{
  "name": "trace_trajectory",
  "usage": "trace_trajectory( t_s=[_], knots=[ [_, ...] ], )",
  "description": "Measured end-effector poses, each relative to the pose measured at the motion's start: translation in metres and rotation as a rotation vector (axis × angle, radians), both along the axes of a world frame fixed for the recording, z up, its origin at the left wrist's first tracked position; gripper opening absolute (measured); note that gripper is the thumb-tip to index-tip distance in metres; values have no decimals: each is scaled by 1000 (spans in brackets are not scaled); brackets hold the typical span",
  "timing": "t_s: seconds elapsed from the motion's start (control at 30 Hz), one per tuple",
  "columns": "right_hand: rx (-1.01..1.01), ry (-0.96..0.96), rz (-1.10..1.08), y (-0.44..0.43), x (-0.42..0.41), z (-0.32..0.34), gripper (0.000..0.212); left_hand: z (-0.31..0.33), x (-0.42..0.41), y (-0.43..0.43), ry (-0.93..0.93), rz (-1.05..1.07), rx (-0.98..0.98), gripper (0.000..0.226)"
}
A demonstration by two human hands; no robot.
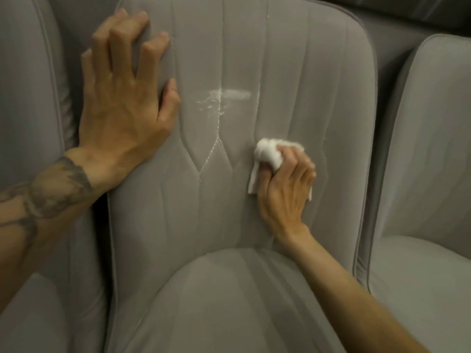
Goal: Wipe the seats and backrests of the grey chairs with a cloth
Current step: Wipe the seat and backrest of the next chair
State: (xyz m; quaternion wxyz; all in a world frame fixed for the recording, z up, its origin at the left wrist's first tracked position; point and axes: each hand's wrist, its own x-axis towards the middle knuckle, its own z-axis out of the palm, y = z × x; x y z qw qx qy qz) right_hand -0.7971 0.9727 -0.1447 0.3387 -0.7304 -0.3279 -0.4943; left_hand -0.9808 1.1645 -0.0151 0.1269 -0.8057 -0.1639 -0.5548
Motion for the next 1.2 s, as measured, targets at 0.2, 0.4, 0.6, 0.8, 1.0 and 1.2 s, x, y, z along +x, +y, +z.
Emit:
trace_trajectory(
  t_s=[0.2, 0.4, 0.6, 0.8, 1.0, 1.2],
  knots=[
    [-86, 53, 34, -7, -33, -64, 38, 2, -1, -2, 9, 29, -3, 50],
    [5, 7, -18, 6, -1, -4, 38, 1, -1, -2, 6, 31, -10, 50],
    [-83, 63, 45, 3, -42, -57, 37, 4, -3, -6, 34, 32, -30, 52],
    [79, -21, -17, 19, 7, 27, 35, 2, -2, -5, 17, 32, -20, 52],
    [-42, 75, 66, 6, -43, -48, 36, -1, -5, -8, 39, 23, -34, 52],
    [105, -26, -20, 22, 6, 41, 36, -41, -20, -16, 58, 9, -62, 55]
  ],
)
